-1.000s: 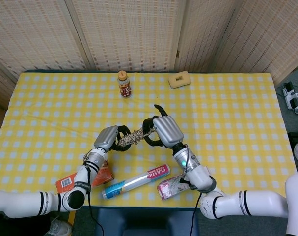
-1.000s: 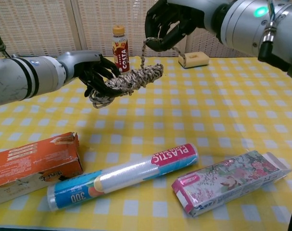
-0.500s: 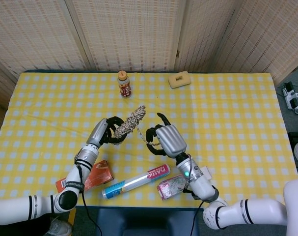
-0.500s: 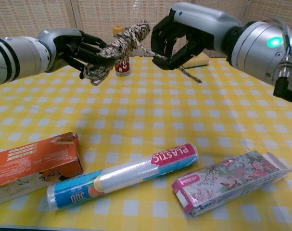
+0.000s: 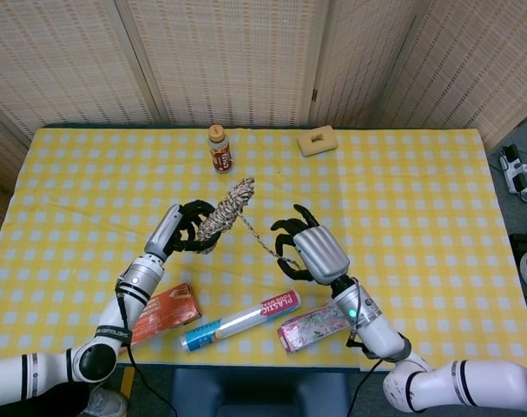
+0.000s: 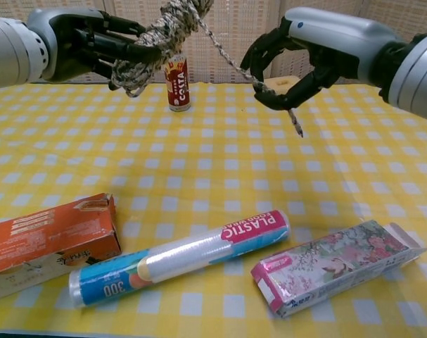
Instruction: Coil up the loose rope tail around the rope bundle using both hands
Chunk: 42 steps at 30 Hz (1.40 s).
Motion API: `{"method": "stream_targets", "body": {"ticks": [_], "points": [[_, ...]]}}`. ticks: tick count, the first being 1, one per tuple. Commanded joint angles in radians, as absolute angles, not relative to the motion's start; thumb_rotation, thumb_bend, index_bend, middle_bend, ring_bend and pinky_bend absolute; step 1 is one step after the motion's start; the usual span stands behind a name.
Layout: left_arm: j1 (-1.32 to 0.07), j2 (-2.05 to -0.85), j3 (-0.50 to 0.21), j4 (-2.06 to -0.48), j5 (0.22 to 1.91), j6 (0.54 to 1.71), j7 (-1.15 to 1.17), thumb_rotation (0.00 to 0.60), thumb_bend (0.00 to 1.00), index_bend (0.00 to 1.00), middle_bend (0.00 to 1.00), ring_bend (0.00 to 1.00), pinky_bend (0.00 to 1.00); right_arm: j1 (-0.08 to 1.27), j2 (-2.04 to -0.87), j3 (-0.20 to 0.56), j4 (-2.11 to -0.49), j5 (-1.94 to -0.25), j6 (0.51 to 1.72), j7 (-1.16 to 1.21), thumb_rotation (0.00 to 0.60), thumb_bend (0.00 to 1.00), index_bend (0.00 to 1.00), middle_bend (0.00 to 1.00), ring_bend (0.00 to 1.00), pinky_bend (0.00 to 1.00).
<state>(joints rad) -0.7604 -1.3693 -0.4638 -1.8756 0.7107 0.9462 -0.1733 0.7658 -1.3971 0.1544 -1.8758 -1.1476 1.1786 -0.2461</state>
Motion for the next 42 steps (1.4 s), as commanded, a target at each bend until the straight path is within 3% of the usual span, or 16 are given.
{"method": "stream_targets", "body": {"ticks": [1, 3, 7, 10, 17, 25, 30, 42], "points": [[-0.753, -1.355, -0.466, -1.882, 0.723, 0.936, -0.188, 0.600, 0.68, 0.78, 0.84, 0.78, 0.78, 0.732, -1.356, 0.127, -1.892, -1.182, 1.182, -0.228, 0.600, 0.53, 0.00, 0.14, 0.12, 0.00], [-0.749, -1.349, -0.466, -1.882, 0.730, 0.933, -0.197, 0.600, 0.68, 0.78, 0.84, 0.77, 0.78, 0.713, -1.332, 0.110, -1.896, -1.197, 1.182, -0.223, 0.600, 0.51, 0.00, 0.11, 0.11, 0.00], [-0.742, -1.330, -0.461, -1.875, 0.741, 0.909, -0.219, 0.600, 0.68, 0.78, 0.84, 0.77, 0.78, 0.671, -1.275, 0.060, -1.892, -1.227, 1.184, -0.250, 0.600, 0.29, 0.00, 0.05, 0.09, 0.00], [-0.737, -1.324, -0.459, -1.866, 0.747, 0.900, -0.235, 0.600, 0.68, 0.78, 0.84, 0.77, 0.78, 0.641, -1.242, 0.034, -1.903, -1.254, 1.190, -0.245, 0.600, 0.24, 0.00, 0.00, 0.08, 0.00], [-0.728, -1.309, -0.453, -1.852, 0.766, 0.880, -0.266, 0.600, 0.68, 0.78, 0.84, 0.77, 0.78, 0.538, -1.159, -0.010, -1.920, -1.333, 1.280, -0.207, 0.600, 0.23, 0.00, 0.01, 0.06, 0.00], [-0.717, -1.292, -0.443, -1.845, 0.799, 0.875, -0.286, 0.600, 0.68, 0.78, 0.84, 0.77, 0.78, 0.388, -1.107, -0.070, -1.856, -1.418, 1.419, -0.147, 0.600, 0.24, 0.00, 0.09, 0.12, 0.00], [-0.709, -1.291, -0.432, -1.841, 0.824, 0.885, -0.290, 0.600, 0.68, 0.78, 0.84, 0.77, 0.78, 0.306, -1.055, -0.122, -1.830, -1.447, 1.451, -0.113, 0.600, 0.24, 0.00, 0.00, 0.00, 0.00], [-0.695, -1.292, -0.417, -1.851, 0.864, 0.917, -0.295, 0.600, 0.68, 0.78, 0.84, 0.77, 0.78, 0.158, -1.088, -0.140, -1.701, -1.525, 1.562, -0.060, 0.600, 0.24, 0.00, 0.00, 0.00, 0.00]]}}
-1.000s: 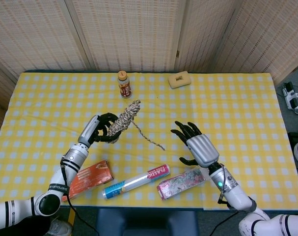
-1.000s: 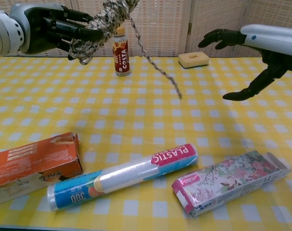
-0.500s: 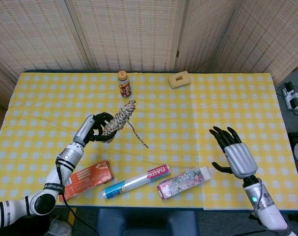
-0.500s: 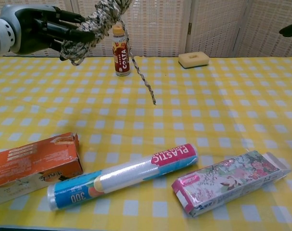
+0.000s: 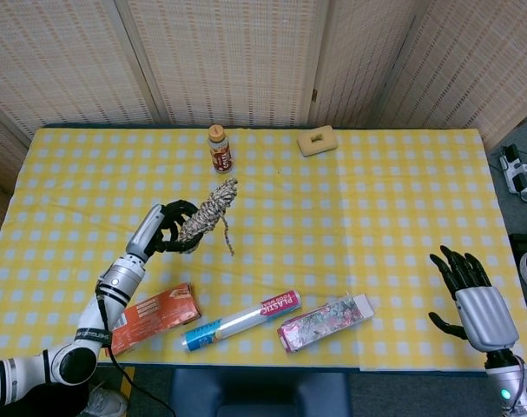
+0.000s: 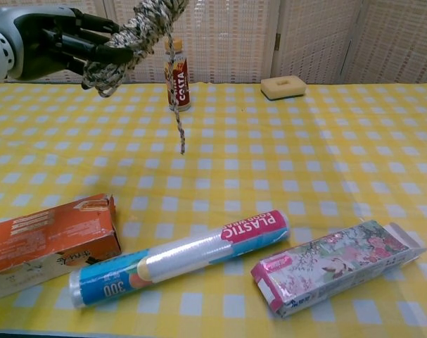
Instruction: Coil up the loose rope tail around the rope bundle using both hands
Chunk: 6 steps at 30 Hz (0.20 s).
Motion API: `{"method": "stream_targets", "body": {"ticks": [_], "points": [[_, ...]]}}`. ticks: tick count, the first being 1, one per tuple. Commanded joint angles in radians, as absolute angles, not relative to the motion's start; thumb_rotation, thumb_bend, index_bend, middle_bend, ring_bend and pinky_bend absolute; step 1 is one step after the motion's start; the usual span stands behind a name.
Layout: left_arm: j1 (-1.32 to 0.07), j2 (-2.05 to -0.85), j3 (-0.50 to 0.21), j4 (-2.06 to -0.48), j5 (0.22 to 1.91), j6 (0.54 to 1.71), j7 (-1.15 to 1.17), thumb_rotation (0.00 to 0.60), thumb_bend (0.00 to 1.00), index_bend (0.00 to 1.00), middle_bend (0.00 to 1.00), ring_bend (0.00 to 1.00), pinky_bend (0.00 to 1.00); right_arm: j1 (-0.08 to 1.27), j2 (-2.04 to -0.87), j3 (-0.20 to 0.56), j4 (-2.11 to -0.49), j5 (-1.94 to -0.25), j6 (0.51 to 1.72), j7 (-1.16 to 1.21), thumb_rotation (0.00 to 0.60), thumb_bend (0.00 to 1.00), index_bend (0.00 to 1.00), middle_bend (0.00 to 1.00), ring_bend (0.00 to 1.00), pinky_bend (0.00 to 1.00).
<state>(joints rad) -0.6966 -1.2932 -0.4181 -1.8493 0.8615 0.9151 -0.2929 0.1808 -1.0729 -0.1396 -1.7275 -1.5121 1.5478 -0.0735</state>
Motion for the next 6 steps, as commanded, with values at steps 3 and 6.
{"method": "stream_targets", "body": {"ticks": [3, 6], "points": [[-0.692, -1.289, -0.414, -1.853, 0.866, 0.918, -0.298, 0.600, 0.68, 0.78, 0.84, 0.77, 0.78, 0.138, -1.105, -0.137, -1.674, -1.532, 1.565, -0.032, 0.600, 0.24, 0.00, 0.00, 0.00, 0.00], [-0.690, -1.286, -0.413, -1.857, 0.869, 0.919, -0.300, 0.600, 0.68, 0.78, 0.84, 0.77, 0.78, 0.128, -1.118, -0.131, -1.654, -1.543, 1.560, -0.013, 0.600, 0.24, 0.00, 0.00, 0.00, 0.00]]}}
